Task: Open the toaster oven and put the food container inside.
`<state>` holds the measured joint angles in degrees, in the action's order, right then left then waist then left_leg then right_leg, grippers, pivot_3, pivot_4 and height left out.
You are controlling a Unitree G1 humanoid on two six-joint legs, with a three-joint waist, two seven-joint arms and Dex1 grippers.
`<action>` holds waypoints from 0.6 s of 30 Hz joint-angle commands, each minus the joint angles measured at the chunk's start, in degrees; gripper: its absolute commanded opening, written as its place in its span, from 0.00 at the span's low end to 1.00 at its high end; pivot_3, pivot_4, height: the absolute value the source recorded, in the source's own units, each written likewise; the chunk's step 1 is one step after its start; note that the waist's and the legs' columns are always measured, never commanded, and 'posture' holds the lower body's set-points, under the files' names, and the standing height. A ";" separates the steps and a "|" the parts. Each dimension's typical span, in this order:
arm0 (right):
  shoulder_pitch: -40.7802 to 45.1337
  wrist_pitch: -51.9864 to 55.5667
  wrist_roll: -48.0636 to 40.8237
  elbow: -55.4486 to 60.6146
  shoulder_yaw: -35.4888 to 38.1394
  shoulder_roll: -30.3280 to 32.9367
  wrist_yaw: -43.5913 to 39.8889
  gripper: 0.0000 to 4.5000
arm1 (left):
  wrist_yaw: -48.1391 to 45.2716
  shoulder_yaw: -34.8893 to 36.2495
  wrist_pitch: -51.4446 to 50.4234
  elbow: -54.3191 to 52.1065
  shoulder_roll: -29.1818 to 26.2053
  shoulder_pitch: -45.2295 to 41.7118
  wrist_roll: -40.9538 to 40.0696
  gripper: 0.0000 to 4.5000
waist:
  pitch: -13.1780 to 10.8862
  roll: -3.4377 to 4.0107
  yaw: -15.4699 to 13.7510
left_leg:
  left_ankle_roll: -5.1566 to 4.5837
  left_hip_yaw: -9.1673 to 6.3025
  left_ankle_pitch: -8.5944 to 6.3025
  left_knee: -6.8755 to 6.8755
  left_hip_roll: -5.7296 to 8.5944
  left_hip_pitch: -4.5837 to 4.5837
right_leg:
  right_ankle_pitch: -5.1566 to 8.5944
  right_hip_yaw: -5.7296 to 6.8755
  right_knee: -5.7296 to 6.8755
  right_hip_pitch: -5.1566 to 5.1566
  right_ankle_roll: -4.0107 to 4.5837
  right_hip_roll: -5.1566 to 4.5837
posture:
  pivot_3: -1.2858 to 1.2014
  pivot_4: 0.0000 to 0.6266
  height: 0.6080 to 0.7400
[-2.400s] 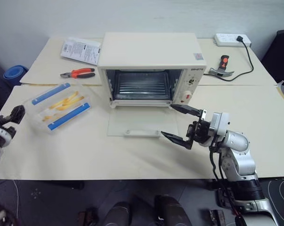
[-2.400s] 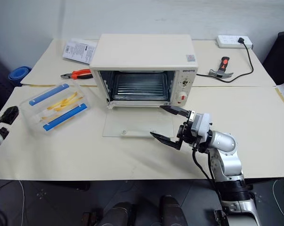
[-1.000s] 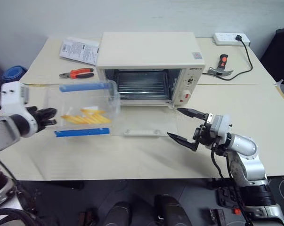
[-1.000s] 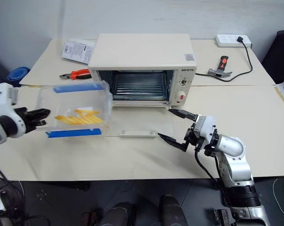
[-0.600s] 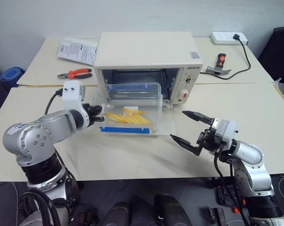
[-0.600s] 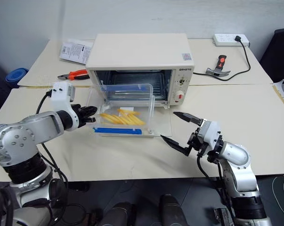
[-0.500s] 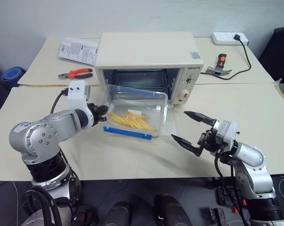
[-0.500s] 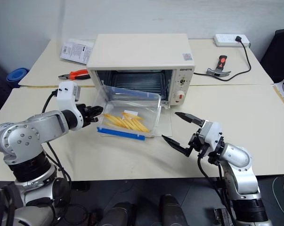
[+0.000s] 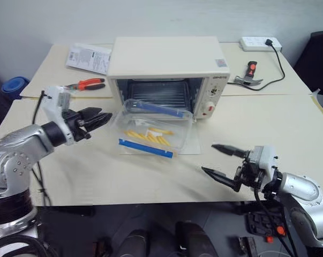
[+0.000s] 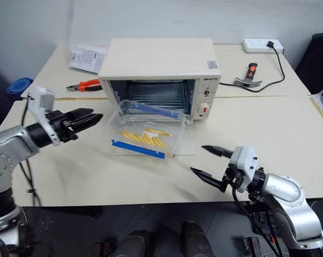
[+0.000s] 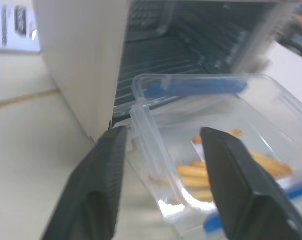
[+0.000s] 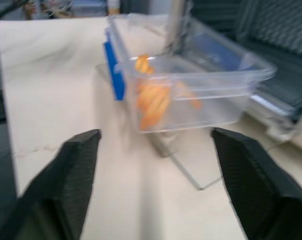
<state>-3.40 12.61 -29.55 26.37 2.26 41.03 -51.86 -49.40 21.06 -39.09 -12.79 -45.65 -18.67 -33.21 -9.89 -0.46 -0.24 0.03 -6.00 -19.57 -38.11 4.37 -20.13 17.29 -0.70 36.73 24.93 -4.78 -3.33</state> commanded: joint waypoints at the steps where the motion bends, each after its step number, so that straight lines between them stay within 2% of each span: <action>1: 1.83 2.79 3.68 1.74 -7.07 -1.44 0.79 0.50 | -14.99 -5.95 17.86 3.80 -1.70 5.56 5.33 0.25 | -0.02 0.04 -0.12 | -0.01 -0.03 0.00 0.02 -0.03 0.03 | 0.00 0.06 -0.14 -0.12 0.01 0.00 | 0.52 0.24 1.00; 5: 7.29 3.20 7.38 -1.71 -10.60 -4.79 2.98 0.21 | -15.07 -10.78 20.77 3.07 1.52 7.01 6.00 0.00 | -0.02 0.01 -0.96 | -0.15 -0.08 -0.05 -0.09 -0.04 -0.06 | -0.02 0.17 -0.24 -0.18 -0.01 -0.07 | 0.52 0.24 1.00; 7: 11.13 2.57 9.65 -5.12 -10.97 -7.27 5.28 0.05 | -11.23 -12.73 20.92 3.50 5.04 5.87 7.08 0.00 | -0.02 0.01 -1.23 | -0.18 -0.09 -0.07 -0.12 -0.03 -0.04 | -0.09 0.18 -0.27 -0.23 -0.02 -0.07 | 0.52 0.24 1.00; 8: 12.60 2.27 10.42 -6.53 -10.78 -8.35 6.14 0.01 | -9.30 -13.16 20.75 3.93 6.66 5.07 7.46 0.00 | -0.02 0.01 -1.33 | -0.20 -0.09 -0.06 -0.13 -0.02 -0.05 | -0.10 0.19 -0.27 -0.23 -0.02 -0.07 | 0.52 0.24 1.00; 12: 18.91 1.26 12.82 -12.64 -9.88 -12.00 9.04 0.01 | -0.90 -12.92 17.50 6.51 13.20 0.65 6.81 0.00 | -0.02 -0.01 -1.12 | -0.19 -0.15 -0.08 -0.13 -0.02 -0.09 | -0.11 0.25 -0.20 -0.14 -0.03 -0.04 | 0.52 0.24 1.00; 18: 31.31 -3.51 17.21 -28.41 -8.75 -16.74 13.28 0.01 | 12.78 -13.76 23.13 17.96 21.89 -9.01 13.50 0.00 | 0.00 -0.03 -0.60 | -0.15 -0.02 -0.09 -0.10 0.00 -0.15 | -0.11 0.20 0.13 0.20 -0.03 -0.03 | 0.52 0.24 1.00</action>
<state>21.51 12.49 -13.93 4.77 -8.24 26.76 -41.05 -44.01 6.87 -20.15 -0.23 -27.34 -22.51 -23.18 -9.89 -0.49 -0.84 -0.12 -5.97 -19.66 -38.26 4.37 -20.27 17.18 -0.48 36.90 25.14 -4.81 -3.37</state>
